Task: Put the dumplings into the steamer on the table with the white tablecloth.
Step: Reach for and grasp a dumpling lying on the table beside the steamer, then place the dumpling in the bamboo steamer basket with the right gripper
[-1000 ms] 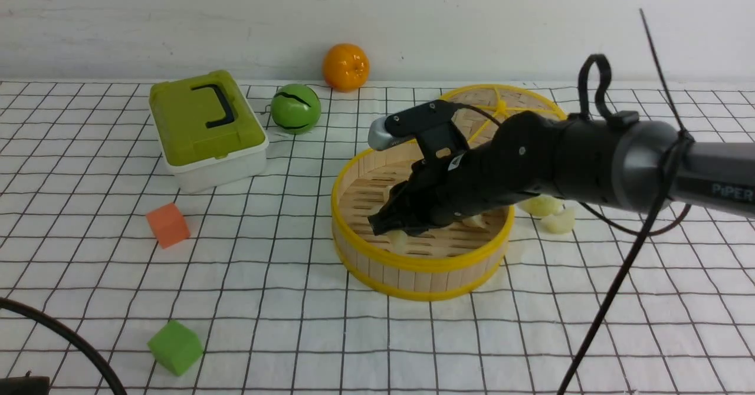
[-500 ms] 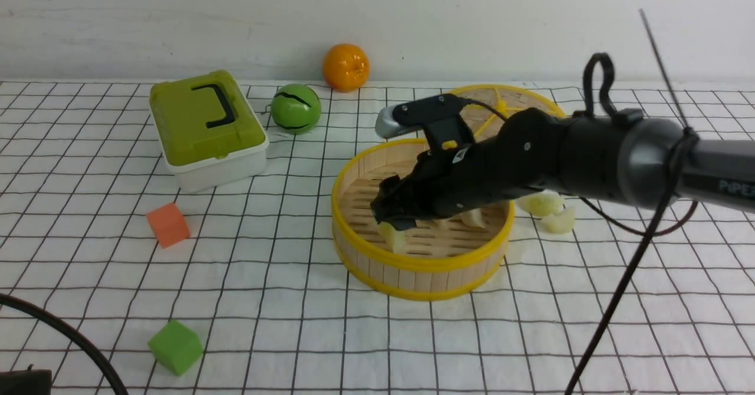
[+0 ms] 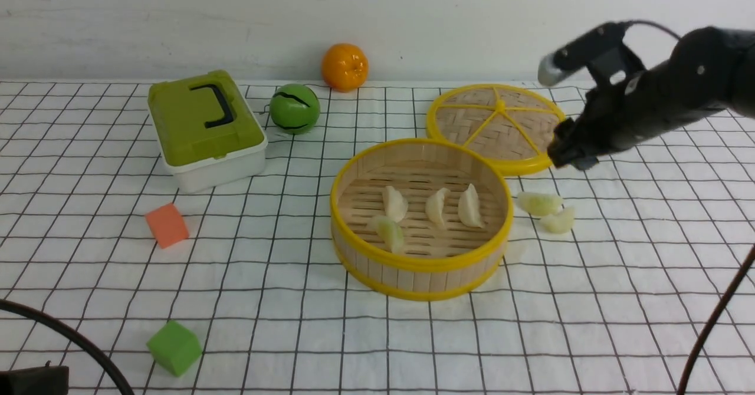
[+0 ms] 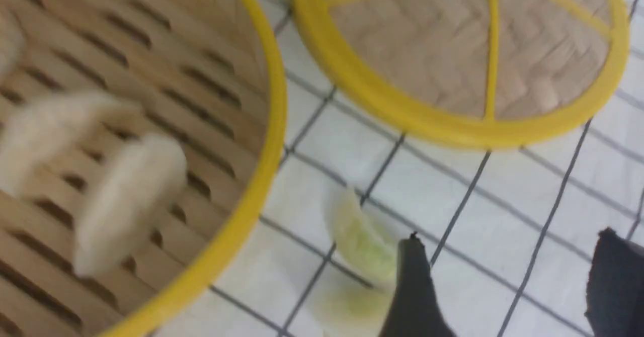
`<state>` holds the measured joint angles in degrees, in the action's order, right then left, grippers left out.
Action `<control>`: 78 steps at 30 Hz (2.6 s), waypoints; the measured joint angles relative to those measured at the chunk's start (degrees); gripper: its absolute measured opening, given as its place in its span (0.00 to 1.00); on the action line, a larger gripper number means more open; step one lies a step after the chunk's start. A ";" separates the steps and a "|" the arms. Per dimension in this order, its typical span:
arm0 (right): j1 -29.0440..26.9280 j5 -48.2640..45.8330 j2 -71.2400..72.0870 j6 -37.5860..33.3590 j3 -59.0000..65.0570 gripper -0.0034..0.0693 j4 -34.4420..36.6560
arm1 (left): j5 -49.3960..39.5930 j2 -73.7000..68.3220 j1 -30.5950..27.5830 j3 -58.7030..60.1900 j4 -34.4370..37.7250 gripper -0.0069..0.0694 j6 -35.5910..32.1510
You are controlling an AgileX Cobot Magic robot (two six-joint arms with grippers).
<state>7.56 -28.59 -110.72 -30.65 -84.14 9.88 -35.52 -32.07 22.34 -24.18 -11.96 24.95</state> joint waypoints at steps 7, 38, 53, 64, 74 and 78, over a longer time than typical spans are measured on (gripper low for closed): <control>-0.88 2.02 -6.59 9.00 0.00 0.58 3.06 | 0.83 0.00 0.00 0.11 -1.33 0.09 0.00; -1.22 -12.98 -3.25 21.00 -3.44 0.38 3.49 | 1.06 0.00 0.00 0.16 -1.88 0.12 0.00; 14.10 -13.19 1.45 20.01 -1.26 0.38 18.70 | 1.00 0.00 0.00 0.16 -1.16 0.13 0.00; 17.02 -3.38 -4.93 19.94 -1.15 0.39 19.94 | 0.71 0.00 0.00 0.16 0.04 0.14 0.00; 17.02 -3.52 -5.11 19.94 -1.15 0.75 21.96 | 0.58 0.00 0.00 0.16 0.29 0.15 0.00; 16.95 -5.17 -4.30 19.94 -1.49 0.79 21.03 | 0.58 0.00 0.00 0.16 0.30 0.16 0.00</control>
<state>24.51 -33.76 -115.02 -10.70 -85.63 30.91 -34.95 -32.07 22.34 -24.02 -11.66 24.95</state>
